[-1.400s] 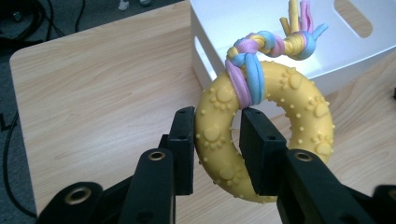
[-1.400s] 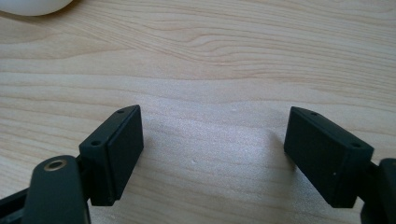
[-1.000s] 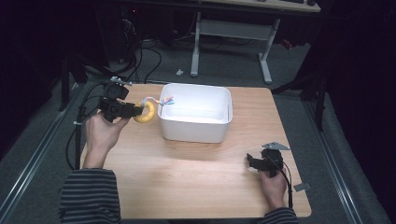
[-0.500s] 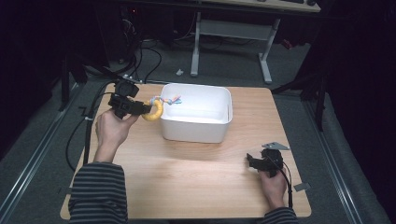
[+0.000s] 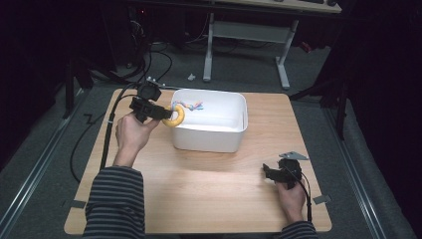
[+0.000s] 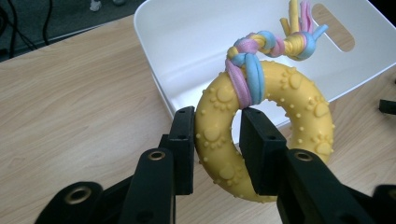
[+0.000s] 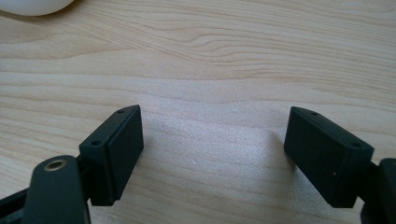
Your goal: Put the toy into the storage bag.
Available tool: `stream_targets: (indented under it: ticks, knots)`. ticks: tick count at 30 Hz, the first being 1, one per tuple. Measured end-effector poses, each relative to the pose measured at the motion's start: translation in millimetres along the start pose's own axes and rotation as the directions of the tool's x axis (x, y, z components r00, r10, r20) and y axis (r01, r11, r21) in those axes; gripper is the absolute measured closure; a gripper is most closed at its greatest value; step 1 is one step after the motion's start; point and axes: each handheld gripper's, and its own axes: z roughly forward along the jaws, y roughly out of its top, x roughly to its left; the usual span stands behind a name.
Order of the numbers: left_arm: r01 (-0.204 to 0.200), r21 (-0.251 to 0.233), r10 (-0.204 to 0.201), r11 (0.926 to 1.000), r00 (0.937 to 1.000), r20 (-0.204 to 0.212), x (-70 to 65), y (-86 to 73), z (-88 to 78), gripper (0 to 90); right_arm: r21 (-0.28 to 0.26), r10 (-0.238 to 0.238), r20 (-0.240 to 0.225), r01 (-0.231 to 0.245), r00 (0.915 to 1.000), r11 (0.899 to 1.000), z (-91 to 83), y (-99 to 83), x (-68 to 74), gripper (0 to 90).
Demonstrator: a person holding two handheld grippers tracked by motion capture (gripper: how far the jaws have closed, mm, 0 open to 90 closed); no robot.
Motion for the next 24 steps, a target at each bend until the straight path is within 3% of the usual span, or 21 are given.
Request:
stream_targets:
  ticks: [13,24]
  knots:
    - [-0.013,0.015,0.013,0.9998,0.9997,0.023,-13.8,16.4,16.3,66.8,-0.002,-0.004,-0.004,0.004,1.0000,1.000,0.0,0.1,0.5,20.8]
    - [-0.022,0.022,0.022,0.9995,0.9996,0.019,-24.3,25.7,29.7,66.8,-0.001,-0.006,-0.006,0.006,1.0000,1.000,-0.1,0.0,0.7,20.9]
